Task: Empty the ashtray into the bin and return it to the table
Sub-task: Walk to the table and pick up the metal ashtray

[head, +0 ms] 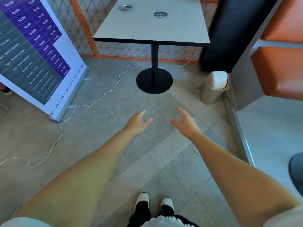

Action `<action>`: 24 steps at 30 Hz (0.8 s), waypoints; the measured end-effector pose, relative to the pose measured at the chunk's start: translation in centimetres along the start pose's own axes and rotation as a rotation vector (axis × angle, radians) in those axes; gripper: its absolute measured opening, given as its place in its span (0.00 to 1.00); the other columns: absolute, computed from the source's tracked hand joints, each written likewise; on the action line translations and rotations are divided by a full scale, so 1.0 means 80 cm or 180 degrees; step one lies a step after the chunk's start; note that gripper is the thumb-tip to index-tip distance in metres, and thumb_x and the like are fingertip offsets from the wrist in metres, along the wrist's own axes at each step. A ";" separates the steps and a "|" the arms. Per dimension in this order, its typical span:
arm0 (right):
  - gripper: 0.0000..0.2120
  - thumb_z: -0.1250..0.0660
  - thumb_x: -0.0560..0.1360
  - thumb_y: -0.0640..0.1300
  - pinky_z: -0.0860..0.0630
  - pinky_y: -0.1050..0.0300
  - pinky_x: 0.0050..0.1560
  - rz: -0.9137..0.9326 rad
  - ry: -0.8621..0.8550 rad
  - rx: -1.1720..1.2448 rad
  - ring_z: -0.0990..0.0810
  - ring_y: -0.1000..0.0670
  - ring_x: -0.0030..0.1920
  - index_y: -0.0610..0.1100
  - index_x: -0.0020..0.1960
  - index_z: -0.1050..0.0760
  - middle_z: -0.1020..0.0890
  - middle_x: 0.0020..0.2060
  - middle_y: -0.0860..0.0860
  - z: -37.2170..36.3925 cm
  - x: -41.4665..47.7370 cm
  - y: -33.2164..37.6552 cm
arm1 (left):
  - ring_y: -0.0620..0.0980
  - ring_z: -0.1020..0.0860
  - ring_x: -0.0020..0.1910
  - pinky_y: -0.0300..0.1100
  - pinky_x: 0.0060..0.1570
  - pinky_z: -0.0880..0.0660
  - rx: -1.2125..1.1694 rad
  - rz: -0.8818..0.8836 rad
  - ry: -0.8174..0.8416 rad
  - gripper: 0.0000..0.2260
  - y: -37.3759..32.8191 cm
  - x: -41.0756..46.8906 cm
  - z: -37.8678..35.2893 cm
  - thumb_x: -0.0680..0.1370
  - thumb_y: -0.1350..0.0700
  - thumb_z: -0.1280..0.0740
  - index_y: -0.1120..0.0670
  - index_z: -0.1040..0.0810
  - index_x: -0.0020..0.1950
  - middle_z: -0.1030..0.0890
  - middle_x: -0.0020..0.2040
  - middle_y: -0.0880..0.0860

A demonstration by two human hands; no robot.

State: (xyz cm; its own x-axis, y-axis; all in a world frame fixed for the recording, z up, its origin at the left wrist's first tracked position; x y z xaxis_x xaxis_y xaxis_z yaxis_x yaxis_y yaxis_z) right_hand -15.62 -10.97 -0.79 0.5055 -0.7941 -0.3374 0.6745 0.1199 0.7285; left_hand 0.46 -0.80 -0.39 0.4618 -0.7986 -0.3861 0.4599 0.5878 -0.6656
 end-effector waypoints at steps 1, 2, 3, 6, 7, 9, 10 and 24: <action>0.32 0.37 0.75 0.51 0.39 0.46 0.71 0.0032 -0.0020 0.0020 0.42 0.44 0.74 0.47 0.75 0.46 0.38 0.74 0.46 0.003 0.004 0.003 | 0.53 0.40 0.74 0.45 0.70 0.42 -0.0077 0.0003 -0.0073 0.27 -0.003 0.003 0.003 0.77 0.48 0.40 0.53 0.42 0.73 0.41 0.76 0.55; 0.32 0.37 0.75 0.51 0.38 0.47 0.70 0.0062 -0.0032 0.0038 0.41 0.44 0.74 0.48 0.75 0.46 0.38 0.74 0.46 0.006 0.010 0.006 | 0.53 0.40 0.73 0.45 0.70 0.41 -0.0154 0.0026 -0.0124 0.27 -0.004 0.007 0.005 0.77 0.48 0.40 0.53 0.42 0.73 0.40 0.76 0.55; 0.33 0.37 0.75 0.51 0.37 0.48 0.69 0.0079 -0.0038 0.0055 0.40 0.45 0.73 0.48 0.75 0.47 0.38 0.74 0.46 0.008 0.018 0.008 | 0.53 0.39 0.73 0.45 0.70 0.41 -0.0244 0.0059 -0.0169 0.26 -0.006 0.012 0.006 0.77 0.48 0.39 0.53 0.41 0.73 0.40 0.75 0.55; 0.33 0.36 0.74 0.52 0.35 0.52 0.65 0.0184 -0.0046 0.0178 0.37 0.46 0.72 0.49 0.75 0.47 0.38 0.74 0.47 0.010 0.044 0.025 | 0.53 0.37 0.72 0.46 0.69 0.39 -0.0589 0.0125 -0.0329 0.26 -0.010 0.029 0.013 0.76 0.48 0.38 0.53 0.39 0.73 0.37 0.74 0.55; 0.34 0.36 0.74 0.52 0.34 0.52 0.65 0.0205 -0.0053 0.0223 0.36 0.46 0.72 0.49 0.75 0.47 0.38 0.74 0.47 0.010 0.055 0.032 | 0.53 0.36 0.72 0.46 0.69 0.39 -0.0655 0.0148 -0.0400 0.26 -0.010 0.037 0.018 0.76 0.48 0.38 0.53 0.39 0.72 0.36 0.74 0.54; 0.34 0.36 0.74 0.52 0.35 0.50 0.67 0.0244 -0.0031 0.0280 0.37 0.45 0.72 0.50 0.75 0.48 0.38 0.74 0.47 0.008 0.074 0.048 | 0.53 0.36 0.72 0.46 0.70 0.38 -0.0691 0.0215 -0.0508 0.26 -0.008 0.052 0.034 0.76 0.49 0.38 0.54 0.38 0.72 0.36 0.74 0.54; 0.34 0.36 0.74 0.52 0.36 0.50 0.68 0.0287 -0.0007 0.0283 0.38 0.45 0.73 0.49 0.75 0.48 0.38 0.74 0.47 0.006 0.085 0.056 | 0.53 0.36 0.72 0.46 0.70 0.39 -0.0681 0.0233 -0.0557 0.26 -0.007 0.061 0.043 0.76 0.49 0.38 0.54 0.38 0.72 0.36 0.74 0.55; 0.32 0.38 0.76 0.52 0.36 0.48 0.68 0.0355 0.0098 0.0216 0.37 0.45 0.72 0.49 0.75 0.49 0.39 0.74 0.46 -0.039 0.352 0.238 | 0.53 0.39 0.73 0.44 0.71 0.42 -0.0086 0.0118 -0.0636 0.25 0.013 0.302 0.263 0.77 0.52 0.39 0.58 0.40 0.73 0.37 0.74 0.57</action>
State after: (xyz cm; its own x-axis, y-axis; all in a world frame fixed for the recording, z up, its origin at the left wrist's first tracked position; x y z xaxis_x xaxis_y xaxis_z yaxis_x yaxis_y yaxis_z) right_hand 13.10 -29.20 1.71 0.5925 -0.7592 -0.2694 0.5756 0.1650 0.8009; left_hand 28.04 -16.80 3.03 0.6205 -0.7333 -0.2780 0.4205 0.6103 -0.6713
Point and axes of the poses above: each hand's wrist, its own x-axis towards the middle knuckle, its own z-axis out of the back of the hand, y = z × x, the point moved 1 cm from there along x, towards the middle knuckle
